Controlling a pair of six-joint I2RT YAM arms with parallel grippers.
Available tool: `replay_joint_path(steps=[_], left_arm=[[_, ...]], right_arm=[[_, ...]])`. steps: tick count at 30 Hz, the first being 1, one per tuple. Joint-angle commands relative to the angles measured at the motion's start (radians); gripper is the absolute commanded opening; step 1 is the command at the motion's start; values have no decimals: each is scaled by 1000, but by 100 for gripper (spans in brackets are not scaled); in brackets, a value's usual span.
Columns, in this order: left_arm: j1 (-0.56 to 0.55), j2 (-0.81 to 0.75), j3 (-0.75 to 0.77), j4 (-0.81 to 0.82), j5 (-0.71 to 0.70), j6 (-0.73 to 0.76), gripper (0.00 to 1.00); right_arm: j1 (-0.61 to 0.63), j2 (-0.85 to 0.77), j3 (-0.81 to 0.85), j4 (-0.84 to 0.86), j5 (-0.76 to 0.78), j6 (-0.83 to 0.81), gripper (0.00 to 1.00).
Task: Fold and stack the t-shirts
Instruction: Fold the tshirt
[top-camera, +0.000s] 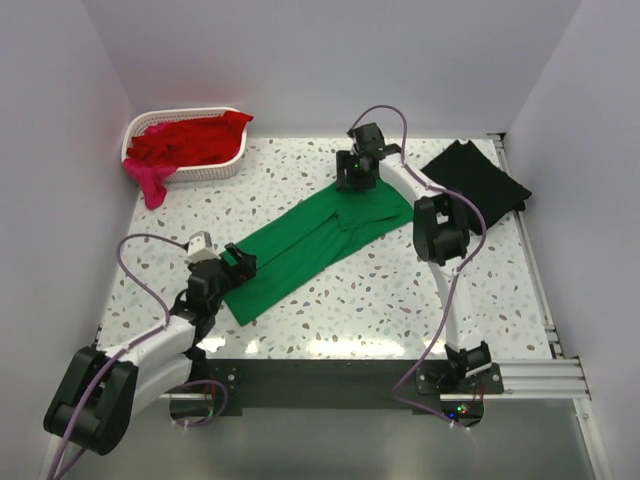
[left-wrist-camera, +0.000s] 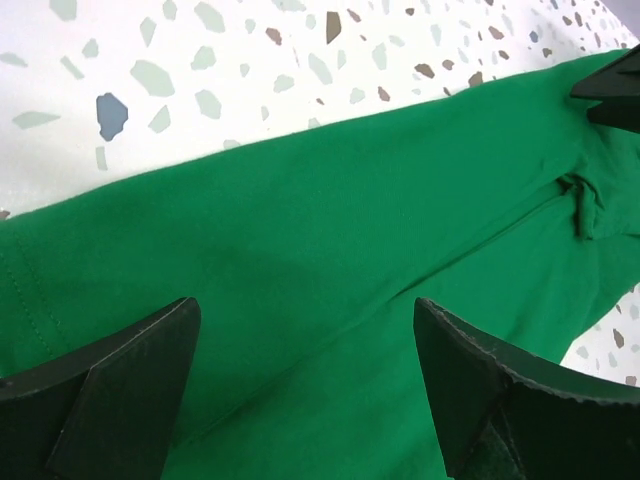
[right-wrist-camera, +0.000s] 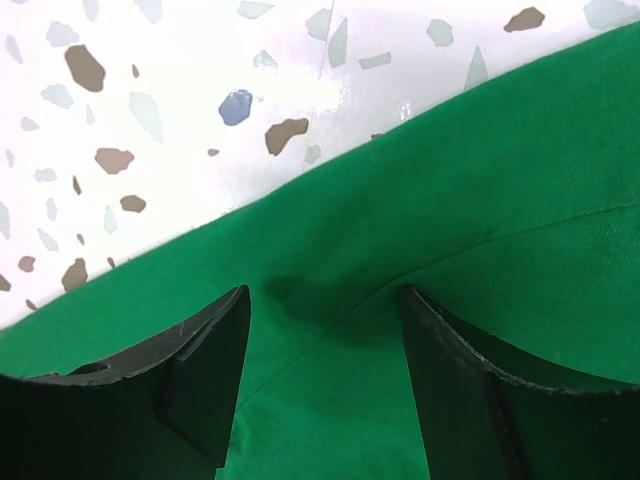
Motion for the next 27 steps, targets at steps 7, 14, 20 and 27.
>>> replay_joint_path(steps=[7,14,20,27], left_arm=[[-24,4,21,53,28,147,93],[-41,184,51,196,22,167,93],[-58,265,61,193,-4,155,93],[-124,262,42,105,-36,101,92]], right_arm=[[9,-294,-303,139,-75,1,66],[12,-507,-649,239,-64,42,66],[10,-506,-746,247,-21,27,67],[7,-400,-668,234,101,17,67]])
